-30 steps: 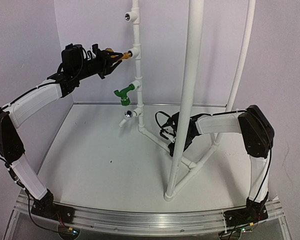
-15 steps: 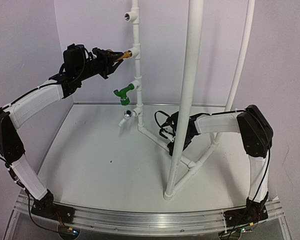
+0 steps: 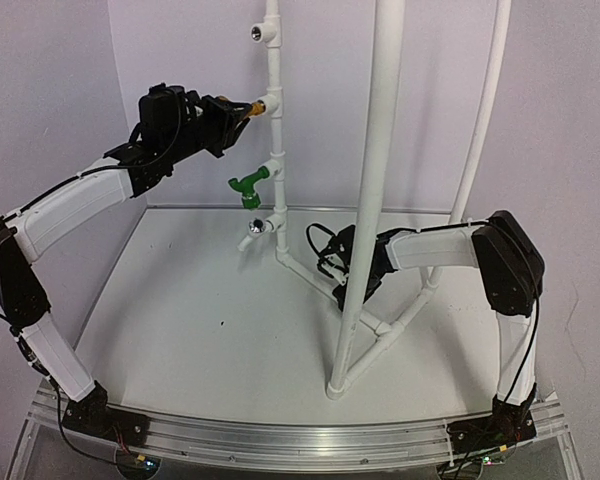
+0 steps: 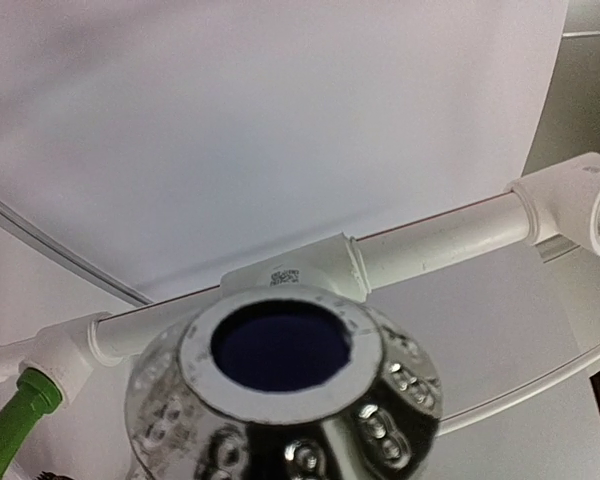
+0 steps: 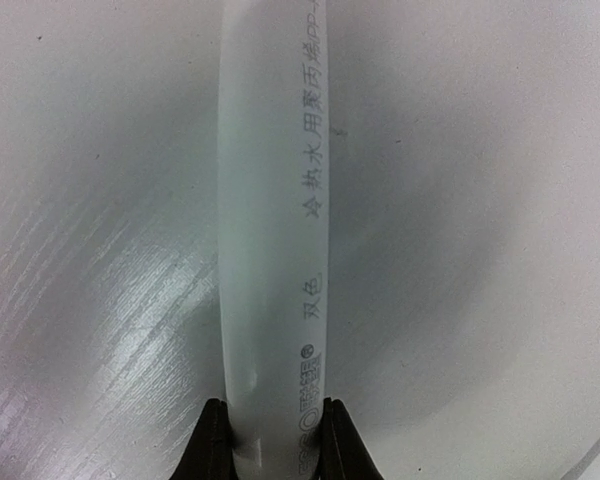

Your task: Install the water faucets

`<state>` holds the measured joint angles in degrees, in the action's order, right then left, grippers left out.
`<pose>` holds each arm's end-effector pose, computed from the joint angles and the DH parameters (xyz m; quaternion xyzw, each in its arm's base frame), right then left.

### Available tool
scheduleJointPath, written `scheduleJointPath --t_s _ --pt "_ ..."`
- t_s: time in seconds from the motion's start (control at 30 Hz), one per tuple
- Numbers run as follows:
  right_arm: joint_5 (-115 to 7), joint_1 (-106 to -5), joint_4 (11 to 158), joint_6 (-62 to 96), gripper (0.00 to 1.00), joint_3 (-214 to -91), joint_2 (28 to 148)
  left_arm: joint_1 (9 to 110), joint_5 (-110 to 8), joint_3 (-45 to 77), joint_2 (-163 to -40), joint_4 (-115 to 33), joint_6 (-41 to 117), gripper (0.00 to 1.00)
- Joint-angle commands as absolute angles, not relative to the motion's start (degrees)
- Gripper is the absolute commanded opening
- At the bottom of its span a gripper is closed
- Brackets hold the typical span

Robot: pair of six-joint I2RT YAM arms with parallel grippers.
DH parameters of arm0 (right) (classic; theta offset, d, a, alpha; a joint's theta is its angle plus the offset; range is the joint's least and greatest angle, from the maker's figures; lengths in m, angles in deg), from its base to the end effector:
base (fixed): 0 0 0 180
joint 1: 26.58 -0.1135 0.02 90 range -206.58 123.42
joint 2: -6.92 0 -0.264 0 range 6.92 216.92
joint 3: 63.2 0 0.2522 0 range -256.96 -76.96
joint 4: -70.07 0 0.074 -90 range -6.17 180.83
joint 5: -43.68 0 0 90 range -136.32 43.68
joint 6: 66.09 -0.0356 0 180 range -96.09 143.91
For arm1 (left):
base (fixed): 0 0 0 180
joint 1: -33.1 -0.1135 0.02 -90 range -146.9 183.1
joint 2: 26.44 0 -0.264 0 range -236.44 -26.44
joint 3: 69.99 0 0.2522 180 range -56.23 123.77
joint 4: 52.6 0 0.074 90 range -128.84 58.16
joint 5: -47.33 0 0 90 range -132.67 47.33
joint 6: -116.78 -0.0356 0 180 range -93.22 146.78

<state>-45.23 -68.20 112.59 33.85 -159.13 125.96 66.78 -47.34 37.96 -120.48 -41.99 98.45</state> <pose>0.3184 0.2820 0.1455 -0.4233 0.8810 0.0487 0.2056 0.3252 -0.2202 0.4438 -0.1952 0.6582 -0.5947 0.4183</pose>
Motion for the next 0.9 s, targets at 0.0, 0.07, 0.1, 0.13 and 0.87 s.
scheduleJointPath --t_s 0.0,0.07,0.1,0.13,0.87 --pt "-44.92 -69.91 109.48 35.43 0.0 -159.43 127.19 67.82 -46.57 42.54 -119.74 -41.19 88.63 0.0" --pt "-44.9 -69.92 109.5 35.81 0.0 -159.18 127.0 67.82 -46.82 41.92 -119.27 -41.64 85.07 0.0" --pt "-44.84 -69.92 109.5 35.89 0.0 -159.05 126.94 67.85 -46.98 41.5 -119.06 -41.92 83.26 0.0" --pt "-44.86 -69.91 109.49 35.94 0.0 -158.94 126.87 67.9 -47.2 41.12 -118.86 -42.21 81.78 0.0" --pt "-45.86 -69.93 109.47 36.64 0.0 -158.72 126.72 69.13 -53.76 38.25 -118.63 -43.91 30.85 0.0"
